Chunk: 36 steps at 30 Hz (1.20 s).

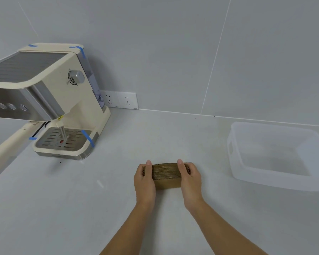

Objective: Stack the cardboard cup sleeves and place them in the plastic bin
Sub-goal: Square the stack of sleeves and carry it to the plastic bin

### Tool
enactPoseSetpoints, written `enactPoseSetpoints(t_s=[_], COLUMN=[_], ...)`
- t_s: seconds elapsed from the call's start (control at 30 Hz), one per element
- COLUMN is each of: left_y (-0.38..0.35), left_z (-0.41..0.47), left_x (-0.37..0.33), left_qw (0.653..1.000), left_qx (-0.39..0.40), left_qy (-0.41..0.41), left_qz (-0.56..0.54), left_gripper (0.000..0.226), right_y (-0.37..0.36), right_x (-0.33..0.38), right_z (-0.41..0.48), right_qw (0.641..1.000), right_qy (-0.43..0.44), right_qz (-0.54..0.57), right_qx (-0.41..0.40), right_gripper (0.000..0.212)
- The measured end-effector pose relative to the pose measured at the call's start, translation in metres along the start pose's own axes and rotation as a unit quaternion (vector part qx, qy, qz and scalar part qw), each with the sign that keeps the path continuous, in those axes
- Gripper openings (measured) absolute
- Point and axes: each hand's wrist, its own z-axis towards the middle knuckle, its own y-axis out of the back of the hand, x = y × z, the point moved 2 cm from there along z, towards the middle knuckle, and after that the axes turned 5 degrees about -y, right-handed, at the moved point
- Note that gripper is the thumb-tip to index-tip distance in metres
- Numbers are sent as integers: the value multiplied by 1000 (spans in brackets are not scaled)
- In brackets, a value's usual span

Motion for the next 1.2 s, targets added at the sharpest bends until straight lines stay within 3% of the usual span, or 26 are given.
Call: enactPoseSetpoints(t_s=[0.2,0.33,0.47,0.63,0.7,0.8,0.9,1.03,1.13,1.2], left_y=[-7,-7,2,8,3,-7,-13,-4,8,13], left_z=[5,7,2,-5,-3,-2,-1,2,-7,-14], left_x=[-12,-22,-18,6,3,-3,-12,-24,-8,3], left_qw=[999,998,999,995,997,1000,997,999,999,996], left_qx=[-50,-53,26,94,72,0,-51,-33,21,64], left_qy=[16,27,-35,-22,-10,25,51,-7,-42,-52], left_qz=[0,-13,-9,4,1,19,3,-13,12,26], left_gripper=[31,31,26,16,18,29,25,26,25,24], right_y=[-10,-11,-4,5,4,1,0,0,5,8], right_x=[13,24,21,-2,3,9,14,27,11,-3], right_z=[4,3,-4,-5,1,6,4,-1,-11,-16], right_qw=[998,999,996,999,1000,999,995,1000,997,997], right_qy=[-16,-22,77,41,7,-41,-91,-16,66,65], right_qz=[-10,5,21,-28,-17,-21,-15,2,-38,-38], right_qx=[-58,-45,-27,-5,3,-22,-44,-13,6,5], right_gripper=[9,10,17,10,5,28,27,20,16,15])
